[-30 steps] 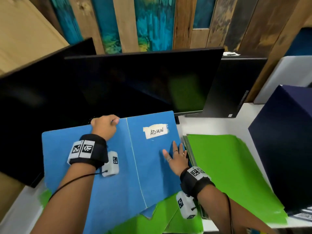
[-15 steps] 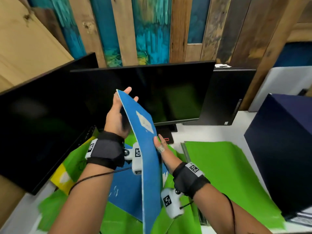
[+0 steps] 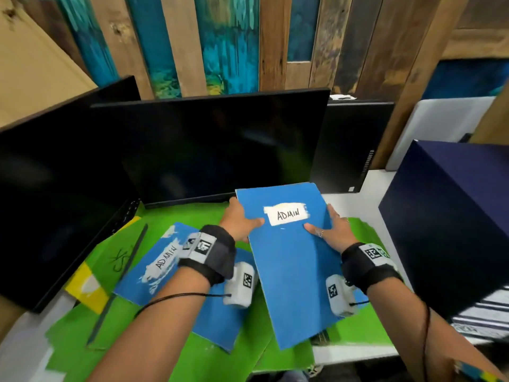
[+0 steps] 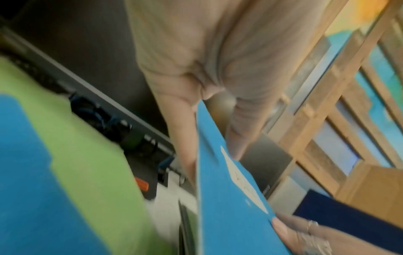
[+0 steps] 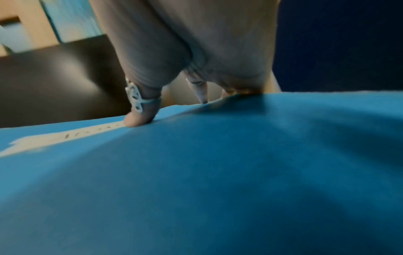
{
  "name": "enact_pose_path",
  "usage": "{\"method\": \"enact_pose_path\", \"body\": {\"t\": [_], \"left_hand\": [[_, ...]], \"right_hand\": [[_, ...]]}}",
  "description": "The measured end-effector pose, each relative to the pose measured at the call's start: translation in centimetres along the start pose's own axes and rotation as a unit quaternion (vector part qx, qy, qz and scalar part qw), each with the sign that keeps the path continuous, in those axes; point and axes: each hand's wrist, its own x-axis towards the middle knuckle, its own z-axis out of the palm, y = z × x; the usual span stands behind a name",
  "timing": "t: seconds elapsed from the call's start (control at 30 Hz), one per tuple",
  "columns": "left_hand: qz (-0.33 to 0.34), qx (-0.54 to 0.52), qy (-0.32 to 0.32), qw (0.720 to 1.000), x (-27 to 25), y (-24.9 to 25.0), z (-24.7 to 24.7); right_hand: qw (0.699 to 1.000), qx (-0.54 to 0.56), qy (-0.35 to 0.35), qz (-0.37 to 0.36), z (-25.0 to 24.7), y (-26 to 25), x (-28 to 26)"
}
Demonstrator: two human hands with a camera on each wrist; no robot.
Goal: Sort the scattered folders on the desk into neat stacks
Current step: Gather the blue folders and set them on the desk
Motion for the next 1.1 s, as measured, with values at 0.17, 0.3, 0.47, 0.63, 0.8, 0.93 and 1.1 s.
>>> {"method": "enact_pose_path", "body": {"t": [0.17, 0.3, 0.47, 0.63, 0.8, 0.93, 1.1], "left_hand": [[-0.017, -0.004, -0.174, 0.985, 1.0, -4.2, 7.7], [-0.106, 0.206, -0.136, 0.963, 1.2, -8.7, 7.6], [-0.276, 0.350, 0.136, 0.885, -0.3, -13.7, 1.2], [-0.428, 0.165, 0.331, 0.825, -3.6, -15.7, -2.3], [-0.454, 0.099, 0.344, 0.816, -4.9, -16.5, -3.5], [-0.422, 0.005, 0.377, 0.825, -4.8, -16.4, -4.4], [-0.342, 0.030, 0.365, 0.865, -4.3, -15.7, -4.8]], "right_hand": [[0.971, -0.212, 0.048, 0.099, -3.3, 5.2, 0.5], [0.938, -0.299, 0.019, 0.173, -3.8, 9.0, -0.3], [0.924, -0.351, 0.001, 0.154, -2.2, 10.4, -0.1], [0.909, -0.373, -0.032, 0.181, -0.8, 10.2, 0.4], [0.907, -0.370, -0.058, 0.191, -1.4, 9.5, 0.6], [0.906, -0.373, -0.079, 0.185, -1.7, 9.2, 0.7], [0.904, -0.386, -0.073, 0.171, -1.6, 9.0, -0.5]]}}
